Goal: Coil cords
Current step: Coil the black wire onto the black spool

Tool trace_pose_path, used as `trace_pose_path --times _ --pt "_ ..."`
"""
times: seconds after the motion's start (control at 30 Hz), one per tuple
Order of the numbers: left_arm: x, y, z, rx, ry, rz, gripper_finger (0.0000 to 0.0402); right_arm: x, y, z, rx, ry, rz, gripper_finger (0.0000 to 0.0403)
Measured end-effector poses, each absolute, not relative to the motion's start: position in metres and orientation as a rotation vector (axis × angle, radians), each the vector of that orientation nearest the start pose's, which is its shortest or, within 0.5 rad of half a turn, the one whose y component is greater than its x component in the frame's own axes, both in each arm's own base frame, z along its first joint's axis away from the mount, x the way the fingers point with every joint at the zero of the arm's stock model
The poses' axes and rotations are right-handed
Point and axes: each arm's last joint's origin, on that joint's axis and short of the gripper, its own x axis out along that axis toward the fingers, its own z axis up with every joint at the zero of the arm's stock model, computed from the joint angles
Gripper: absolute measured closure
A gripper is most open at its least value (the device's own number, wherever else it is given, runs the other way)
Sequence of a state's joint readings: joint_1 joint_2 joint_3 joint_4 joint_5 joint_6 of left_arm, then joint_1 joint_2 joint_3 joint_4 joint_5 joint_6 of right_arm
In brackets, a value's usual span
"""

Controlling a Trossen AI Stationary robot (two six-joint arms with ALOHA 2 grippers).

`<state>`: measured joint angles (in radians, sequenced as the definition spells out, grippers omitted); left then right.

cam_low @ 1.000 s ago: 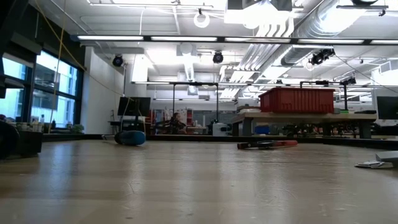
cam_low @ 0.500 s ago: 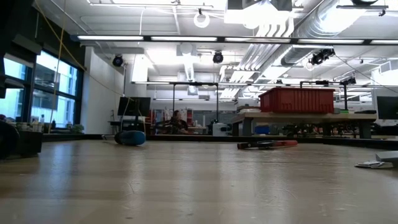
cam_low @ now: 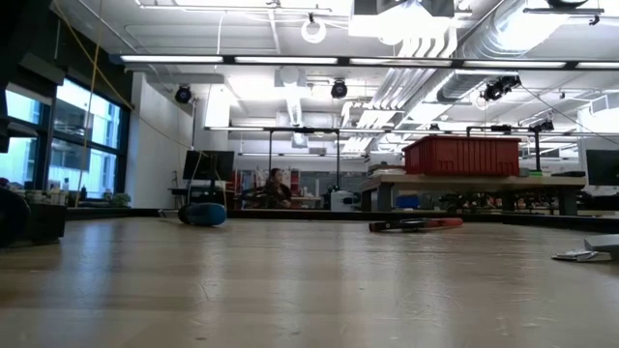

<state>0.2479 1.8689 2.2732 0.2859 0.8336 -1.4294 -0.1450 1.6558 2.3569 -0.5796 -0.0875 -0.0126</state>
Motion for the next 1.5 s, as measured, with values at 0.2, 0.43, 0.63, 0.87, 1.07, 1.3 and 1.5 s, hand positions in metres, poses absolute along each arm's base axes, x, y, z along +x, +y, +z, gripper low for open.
trace_pose_path --times 0.2,0.43,0.63,0.87,1.07,1.3,1.5 --pt "0.359 0.081 0.562 -0.988 -0.091 -0.818 0.0401 0.288 -0.040 0.580 0.044 -0.118 -0.052 0.0376" --pt "0.359 0.082 0.561 -0.975 -0.097 -0.804 0.0401 0.287 -0.041 0.582 0.091 -0.132 -0.045 0.0275" --pt "0.356 0.081 0.565 -0.970 -0.109 -0.834 0.0401 0.269 -0.047 0.591 -0.023 -0.169 -0.226 0.0199" --pt "0.327 0.085 0.583 -0.847 -0.150 -0.853 0.0401 0.223 -0.056 0.602 -0.045 -0.147 -0.392 0.0186" --pt "0.302 0.107 0.590 -0.701 -0.171 -0.754 0.0401 0.197 -0.058 0.606 0.040 -0.147 -0.412 0.0189" --pt "0.280 0.130 0.583 -0.567 -0.087 -0.591 0.0401 0.184 -0.053 0.601 0.082 -0.083 -0.385 0.0190" --pt "0.266 0.137 0.571 -0.515 0.007 -0.476 0.0401 0.181 -0.053 0.597 0.127 -0.040 -0.391 0.0190"
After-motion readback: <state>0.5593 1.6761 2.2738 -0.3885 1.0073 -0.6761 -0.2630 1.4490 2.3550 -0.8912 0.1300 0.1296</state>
